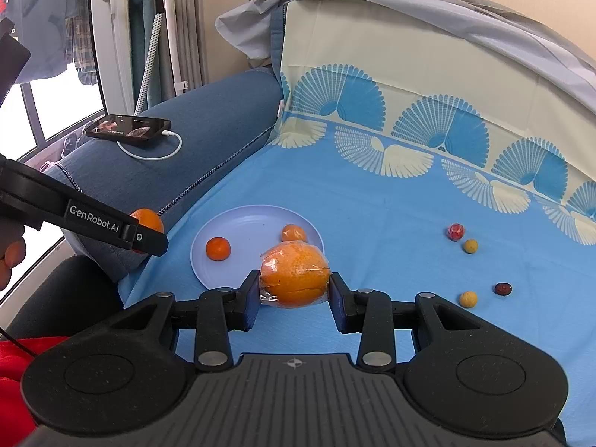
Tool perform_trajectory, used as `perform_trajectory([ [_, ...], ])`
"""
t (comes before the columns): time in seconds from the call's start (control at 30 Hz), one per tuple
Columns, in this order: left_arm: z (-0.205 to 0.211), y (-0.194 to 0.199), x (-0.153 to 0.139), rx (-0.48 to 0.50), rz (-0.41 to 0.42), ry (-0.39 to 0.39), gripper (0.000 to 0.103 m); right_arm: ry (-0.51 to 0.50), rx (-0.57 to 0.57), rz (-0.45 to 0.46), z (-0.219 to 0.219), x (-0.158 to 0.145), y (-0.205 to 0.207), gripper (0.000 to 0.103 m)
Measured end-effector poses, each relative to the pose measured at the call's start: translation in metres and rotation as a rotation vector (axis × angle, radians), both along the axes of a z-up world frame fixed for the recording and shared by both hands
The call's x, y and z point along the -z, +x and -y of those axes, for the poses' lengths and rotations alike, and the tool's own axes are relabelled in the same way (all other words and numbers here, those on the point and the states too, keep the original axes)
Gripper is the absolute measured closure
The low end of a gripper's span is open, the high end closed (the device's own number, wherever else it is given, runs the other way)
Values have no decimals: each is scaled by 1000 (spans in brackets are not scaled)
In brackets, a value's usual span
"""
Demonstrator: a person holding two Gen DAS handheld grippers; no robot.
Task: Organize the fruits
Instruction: 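Carry the orange and wrapped tangerine to the plate and open both tools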
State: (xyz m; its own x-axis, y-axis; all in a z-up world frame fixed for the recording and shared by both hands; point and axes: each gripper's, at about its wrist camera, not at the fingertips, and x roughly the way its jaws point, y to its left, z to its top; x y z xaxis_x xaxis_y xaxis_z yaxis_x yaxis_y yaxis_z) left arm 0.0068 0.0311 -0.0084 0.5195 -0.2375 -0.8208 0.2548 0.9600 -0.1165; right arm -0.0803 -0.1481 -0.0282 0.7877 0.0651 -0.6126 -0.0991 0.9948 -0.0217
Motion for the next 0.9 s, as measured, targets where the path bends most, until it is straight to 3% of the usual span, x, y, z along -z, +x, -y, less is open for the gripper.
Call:
perform_trajectory([
  [0.9,-2,8,2,-10,-8,-9,65,3,-6,-31,-1,3,5,63],
])
